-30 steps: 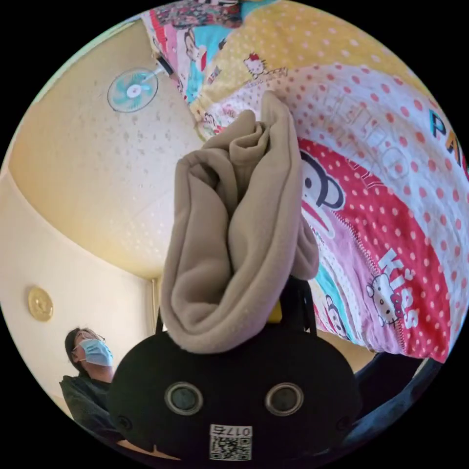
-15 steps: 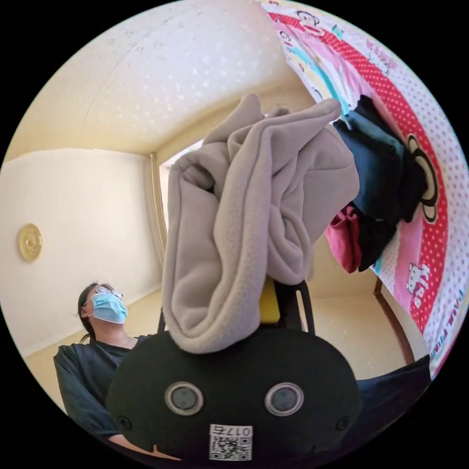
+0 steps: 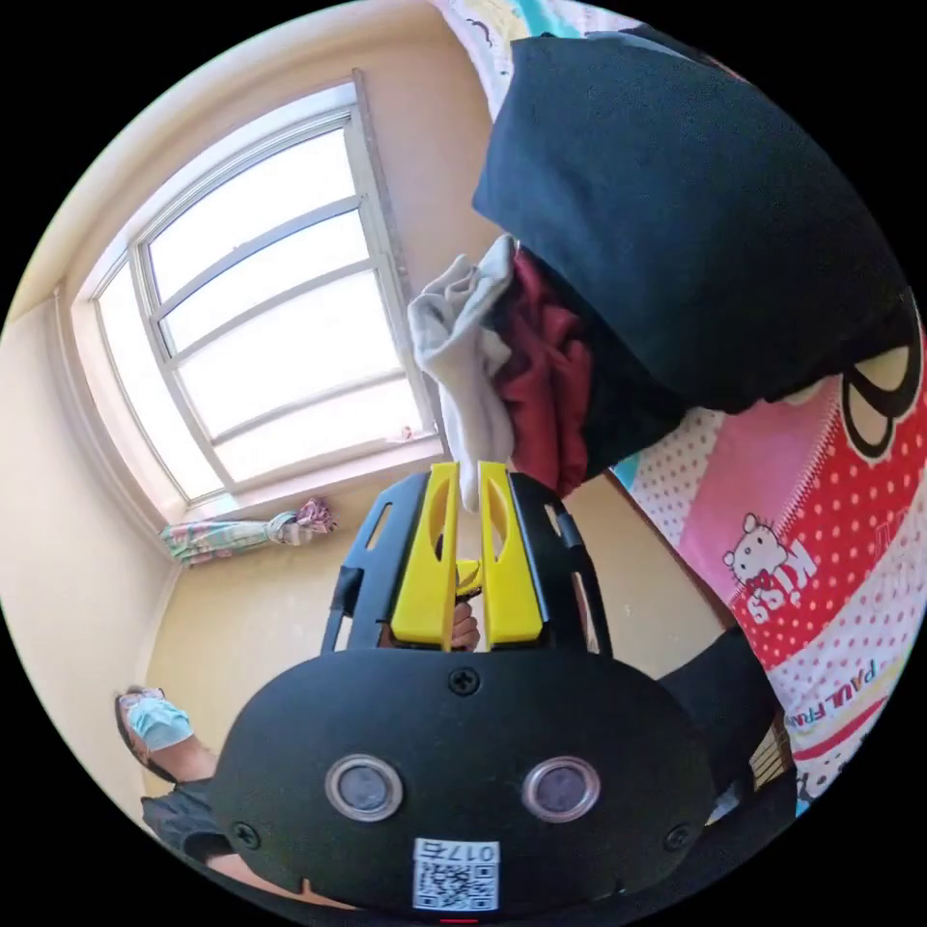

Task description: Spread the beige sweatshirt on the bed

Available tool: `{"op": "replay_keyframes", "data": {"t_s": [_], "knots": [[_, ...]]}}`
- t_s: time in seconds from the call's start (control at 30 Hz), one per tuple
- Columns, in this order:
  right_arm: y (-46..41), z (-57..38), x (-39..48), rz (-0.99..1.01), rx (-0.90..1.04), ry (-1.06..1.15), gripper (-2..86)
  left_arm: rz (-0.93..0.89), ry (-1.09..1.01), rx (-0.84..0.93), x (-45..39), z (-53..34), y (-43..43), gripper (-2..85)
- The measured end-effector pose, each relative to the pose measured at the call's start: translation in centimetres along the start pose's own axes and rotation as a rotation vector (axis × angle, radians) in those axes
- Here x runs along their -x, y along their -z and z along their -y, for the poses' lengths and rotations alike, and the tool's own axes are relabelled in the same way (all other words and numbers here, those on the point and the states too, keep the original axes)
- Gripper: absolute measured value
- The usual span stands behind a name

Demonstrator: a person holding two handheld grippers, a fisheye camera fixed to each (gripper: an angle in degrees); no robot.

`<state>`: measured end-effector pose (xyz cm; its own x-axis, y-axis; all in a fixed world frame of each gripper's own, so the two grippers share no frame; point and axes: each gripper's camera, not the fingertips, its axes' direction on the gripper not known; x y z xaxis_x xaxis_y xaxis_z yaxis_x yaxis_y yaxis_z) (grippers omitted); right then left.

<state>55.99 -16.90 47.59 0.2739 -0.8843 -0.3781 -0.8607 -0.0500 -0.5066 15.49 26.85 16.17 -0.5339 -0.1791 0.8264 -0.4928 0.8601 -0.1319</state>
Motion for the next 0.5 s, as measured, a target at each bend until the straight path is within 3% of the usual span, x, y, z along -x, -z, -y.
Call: {"op": "replay_keyframes", "data": {"t_s": [0.07, 0.13, 0.17, 0.23, 0.3, 0.4, 0.5], "knots": [[2.0, -3.6, -3.5, -0.084, 0.074, -0.065, 2.0, 0.203, 0.08, 0.127, 3.7, -3.6, -2.3, -0.2], [6.2, -9.8, -7.4, -0.367, 0.139, -0.156, 1.1, 0.301, 0.114, 0.189, 5.7, -5.5, -3.6, -0.7], [7.5, -11.5, -8.4, -0.449, 0.138, -0.205, 0.9, 0.293, 0.11, 0.217, 6.3, -6.2, -4.2, -0.8], [14.1, -19.2, -11.4, -0.695, 0.038, -0.576, 0.6, 0.189, 0.05, 0.247, 5.3, -6.3, -4.9, -0.9], [19.5, -25.0, -9.6, -0.678, -0.183, -0.688, 0.4, 0.162, -0.091, 0.266, 1.9, -5.6, -5.2, -0.9], [26.0, -33.5, -0.4, -0.551, -0.547, -0.348, 0.4, 0.378, -0.373, 0.29, -7.1, -4.7, -5.7, -0.9], [28.4, -42.2, 10.2, -0.782, -0.797, -0.232, 0.3, 0.536, -0.665, 0.236, -17.4, -6.0, -6.7, -0.8]]}}
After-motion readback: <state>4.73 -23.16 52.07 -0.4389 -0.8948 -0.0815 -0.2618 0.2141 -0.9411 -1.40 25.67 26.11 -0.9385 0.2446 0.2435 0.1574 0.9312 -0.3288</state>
